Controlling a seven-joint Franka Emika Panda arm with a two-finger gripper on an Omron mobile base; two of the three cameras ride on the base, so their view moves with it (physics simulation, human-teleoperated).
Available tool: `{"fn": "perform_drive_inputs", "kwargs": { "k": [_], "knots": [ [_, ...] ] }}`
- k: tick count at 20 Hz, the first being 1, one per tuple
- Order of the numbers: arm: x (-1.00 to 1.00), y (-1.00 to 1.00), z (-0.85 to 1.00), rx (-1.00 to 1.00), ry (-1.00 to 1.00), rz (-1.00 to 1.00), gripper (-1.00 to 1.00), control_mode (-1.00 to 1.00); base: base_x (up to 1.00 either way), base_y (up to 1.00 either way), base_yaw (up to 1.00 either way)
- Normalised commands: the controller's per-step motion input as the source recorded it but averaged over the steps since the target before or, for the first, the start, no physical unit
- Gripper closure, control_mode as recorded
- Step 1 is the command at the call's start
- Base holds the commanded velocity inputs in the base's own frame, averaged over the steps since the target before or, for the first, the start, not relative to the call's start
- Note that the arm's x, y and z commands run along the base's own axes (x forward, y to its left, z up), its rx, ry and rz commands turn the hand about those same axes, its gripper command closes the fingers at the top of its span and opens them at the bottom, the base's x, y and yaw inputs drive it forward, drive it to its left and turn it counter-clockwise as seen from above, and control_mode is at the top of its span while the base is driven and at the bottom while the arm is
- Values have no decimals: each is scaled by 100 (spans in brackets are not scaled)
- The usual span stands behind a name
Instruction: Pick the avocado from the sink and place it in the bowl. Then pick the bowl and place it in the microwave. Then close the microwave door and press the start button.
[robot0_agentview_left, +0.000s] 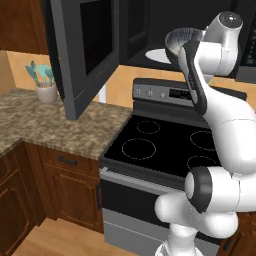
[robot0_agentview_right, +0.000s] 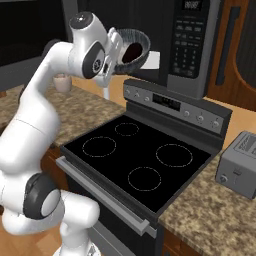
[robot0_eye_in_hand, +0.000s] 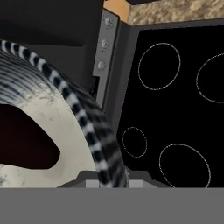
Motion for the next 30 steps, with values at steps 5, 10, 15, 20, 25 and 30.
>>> {"fn": "perform_drive_inputs", "kwargs": {
  "k": [5,10,15,20,25,30],
  "knots": [
    [64,-17,14,1,2,0,100,-100,0,0,0],
    [62,-12,2,1,4,0,100,-100,0,0,0],
    [76,-26,0,3,5,0,100,-100,0,0,0],
    [77,-28,0,3,2,0,100,-100,0,0,0],
    [47,-9,-12,0,1,1,100,-100,0,0,0],
    [1,9,-47,0,-13,4,-100,-100,0,0,0]
  ]
}}
